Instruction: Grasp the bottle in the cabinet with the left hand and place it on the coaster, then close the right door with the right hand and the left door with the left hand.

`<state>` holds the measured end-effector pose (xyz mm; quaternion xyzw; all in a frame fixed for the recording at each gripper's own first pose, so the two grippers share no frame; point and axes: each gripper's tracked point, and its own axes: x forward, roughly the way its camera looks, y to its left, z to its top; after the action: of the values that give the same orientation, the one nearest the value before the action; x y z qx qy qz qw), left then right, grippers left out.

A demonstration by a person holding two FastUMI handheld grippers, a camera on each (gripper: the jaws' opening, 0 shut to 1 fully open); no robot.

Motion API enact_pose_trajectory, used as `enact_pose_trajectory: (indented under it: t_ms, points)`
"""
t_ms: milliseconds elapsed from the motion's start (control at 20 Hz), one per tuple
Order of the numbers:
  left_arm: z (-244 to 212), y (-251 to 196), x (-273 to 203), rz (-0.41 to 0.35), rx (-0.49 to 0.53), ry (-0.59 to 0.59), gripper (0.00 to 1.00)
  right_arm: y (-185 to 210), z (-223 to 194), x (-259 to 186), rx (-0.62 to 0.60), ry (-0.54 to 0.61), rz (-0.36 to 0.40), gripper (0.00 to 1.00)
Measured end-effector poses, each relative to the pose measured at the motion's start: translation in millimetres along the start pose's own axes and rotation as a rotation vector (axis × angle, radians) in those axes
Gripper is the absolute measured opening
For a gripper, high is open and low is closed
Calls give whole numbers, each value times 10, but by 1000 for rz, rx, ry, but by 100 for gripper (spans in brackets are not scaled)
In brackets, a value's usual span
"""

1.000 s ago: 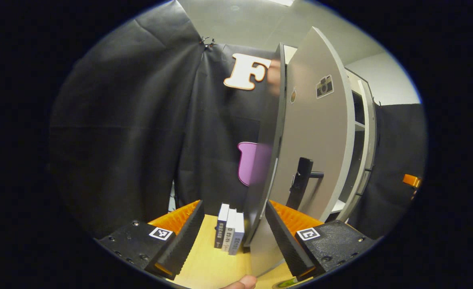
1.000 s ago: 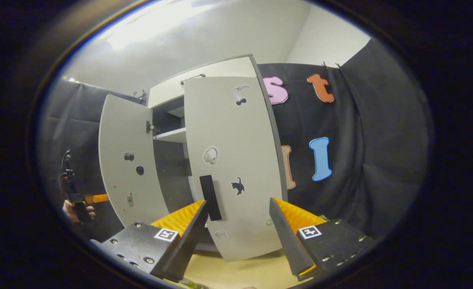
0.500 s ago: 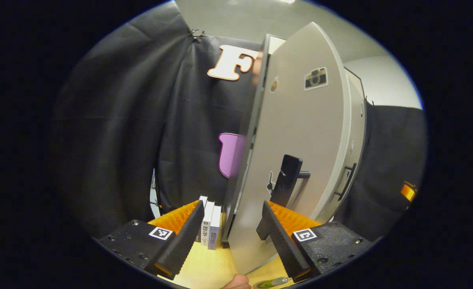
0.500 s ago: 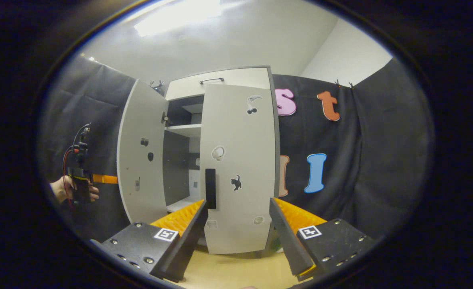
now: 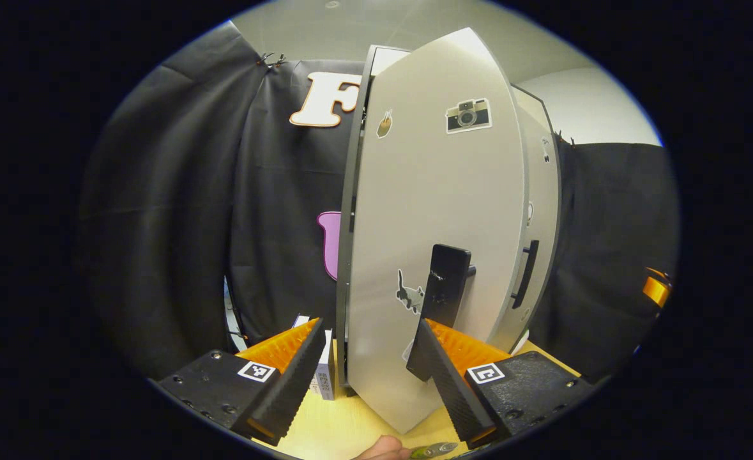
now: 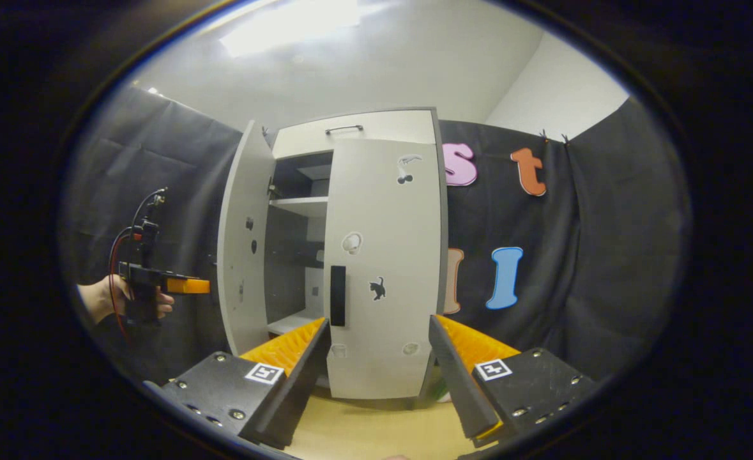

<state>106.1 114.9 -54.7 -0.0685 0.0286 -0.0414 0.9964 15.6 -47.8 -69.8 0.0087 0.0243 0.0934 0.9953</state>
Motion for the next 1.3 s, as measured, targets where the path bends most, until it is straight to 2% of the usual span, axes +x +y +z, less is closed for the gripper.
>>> enact_pose_trajectory:
  t_ms: [350,750,1050,1100,1150,1200,1300]
  points:
    - [-53,-170,103,-17,17,-1,94,15,-128,42,-34,20,-5,94]
    - [-77,-438,372,-78,17,5,95,-39,-300,114,-58,53,-13,94]
    - [-53,-636,287,-51,21,-14,96,-24,-215,120,-73,38,-32,94]
    - [-7,-644,212,-35,28,-21,96,-1,-212,104,-73,42,-35,94]
    - [36,-649,128,-17,36,-32,92,12,-232,91,-74,49,-41,94]
    - [63,-661,39,-1,48,-42,96,21,-252,58,-78,57,-50,94]
    - [152,-659,-156,49,76,-73,93,29,-278,-7,-87,65,-73,93]
